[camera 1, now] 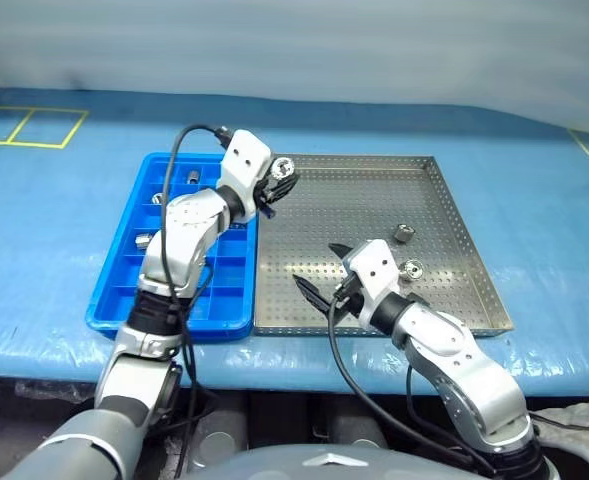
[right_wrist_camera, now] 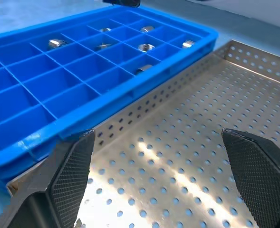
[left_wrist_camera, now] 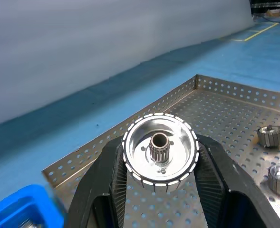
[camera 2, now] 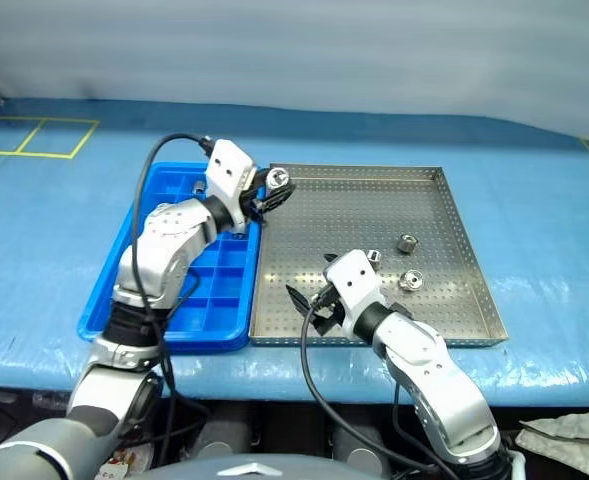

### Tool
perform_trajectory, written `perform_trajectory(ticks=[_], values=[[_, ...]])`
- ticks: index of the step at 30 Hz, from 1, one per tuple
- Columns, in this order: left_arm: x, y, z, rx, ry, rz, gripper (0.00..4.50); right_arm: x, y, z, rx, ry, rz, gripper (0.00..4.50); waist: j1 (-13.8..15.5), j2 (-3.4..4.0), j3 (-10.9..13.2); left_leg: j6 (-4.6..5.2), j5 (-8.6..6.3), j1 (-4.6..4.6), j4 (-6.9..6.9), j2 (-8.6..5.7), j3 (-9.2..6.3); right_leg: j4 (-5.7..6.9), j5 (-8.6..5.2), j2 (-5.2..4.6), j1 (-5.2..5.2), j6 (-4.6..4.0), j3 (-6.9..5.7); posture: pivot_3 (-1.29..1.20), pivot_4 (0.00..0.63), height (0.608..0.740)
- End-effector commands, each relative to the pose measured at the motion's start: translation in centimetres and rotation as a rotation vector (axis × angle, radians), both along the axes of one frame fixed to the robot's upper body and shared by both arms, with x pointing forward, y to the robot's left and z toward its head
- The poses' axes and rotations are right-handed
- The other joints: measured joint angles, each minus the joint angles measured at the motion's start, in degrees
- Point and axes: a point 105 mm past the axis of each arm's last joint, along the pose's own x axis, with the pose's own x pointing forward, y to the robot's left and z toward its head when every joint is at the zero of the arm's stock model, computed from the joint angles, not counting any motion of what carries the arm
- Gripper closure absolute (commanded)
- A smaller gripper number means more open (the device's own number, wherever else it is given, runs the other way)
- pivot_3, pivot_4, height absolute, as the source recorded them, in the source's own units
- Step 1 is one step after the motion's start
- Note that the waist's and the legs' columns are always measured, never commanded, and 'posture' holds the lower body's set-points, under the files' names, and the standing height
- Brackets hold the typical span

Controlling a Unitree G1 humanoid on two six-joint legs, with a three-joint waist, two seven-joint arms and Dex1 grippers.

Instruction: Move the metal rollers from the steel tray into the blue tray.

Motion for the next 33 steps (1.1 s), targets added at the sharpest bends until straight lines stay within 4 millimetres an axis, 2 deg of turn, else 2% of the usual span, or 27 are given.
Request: perform_trajectory(ticks=[1,5,8,19,26,30,33], values=[[-2.0,1.7,1.7,0.009,-0.055,0.032,2.80,0.0,1.8,1.0,0.017,-0.048,0.079,0.00,0.3,0.00,0.0,0.00,0.00,0.00,-0.01,0.00,-0.01,0.00,0.00,-0.01,0.00,0.00,0.00,0.21,0.150,0.740],[-3.3,4.0,0.9,0.021,-0.020,0.127,2.80,0.1,3.3,1.0,0.018,-0.044,0.141,0.00,1.9,-0.02,0.0,0.00,0.00,-0.03,0.01,-0.01,-0.04,-0.04,0.00,-0.03,0.02,0.00,-0.08,0.24,0.150,0.740],[-4.5,5.7,-0.6,0.043,0.030,0.205,2.80,-0.3,4.4,0.7,0.007,-0.040,0.205,0.00,2.3,-0.02,0.0,0.00,0.00,-0.02,0.00,-0.02,-0.02,-0.08,0.00,-0.05,0.03,0.00,-0.07,0.27,0.150,0.740],[-6.5,9.1,-4.7,0.063,0.184,0.410,2.80,-0.8,5.2,0.4,0.012,-0.016,0.266,0.00,3.9,-0.02,0.0,-0.02,0.00,-0.03,-0.03,0.00,-0.06,-0.08,-0.02,-0.07,0.00,-0.02,-0.13,0.31,0.150,0.740],[-7.8,10.0,-6.4,0.072,0.266,0.465,2.80,-1.3,5.3,0.0,0.024,0.006,0.269,0.00,4.7,-0.01,0.0,-0.02,-0.01,-0.03,-0.11,0.02,-0.05,-0.12,-0.04,-0.07,-0.03,-0.05,-0.15,0.31,0.150,0.740],[-8.3,9.7,-7.8,0.070,0.346,0.444,2.80,-1.5,5.6,0.0,0.032,0.009,0.269,0.00,5.0,-0.01,0.0,-0.03,-0.01,-0.03,-0.12,0.03,-0.06,-0.12,-0.04,-0.08,-0.05,-0.06,-0.15,0.31,0.150,0.740],[-8.3,9.6,-8.2,0.077,0.364,0.447,1.74,-1.5,5.7,0.1,0.036,0.007,0.265,0.00,5.1,-0.01,0.0,-0.04,-0.01,-0.03,-0.12,0.02,-0.06,-0.13,-0.05,-0.09,-0.06,-0.07,-0.16,0.31,0.150,0.740]])
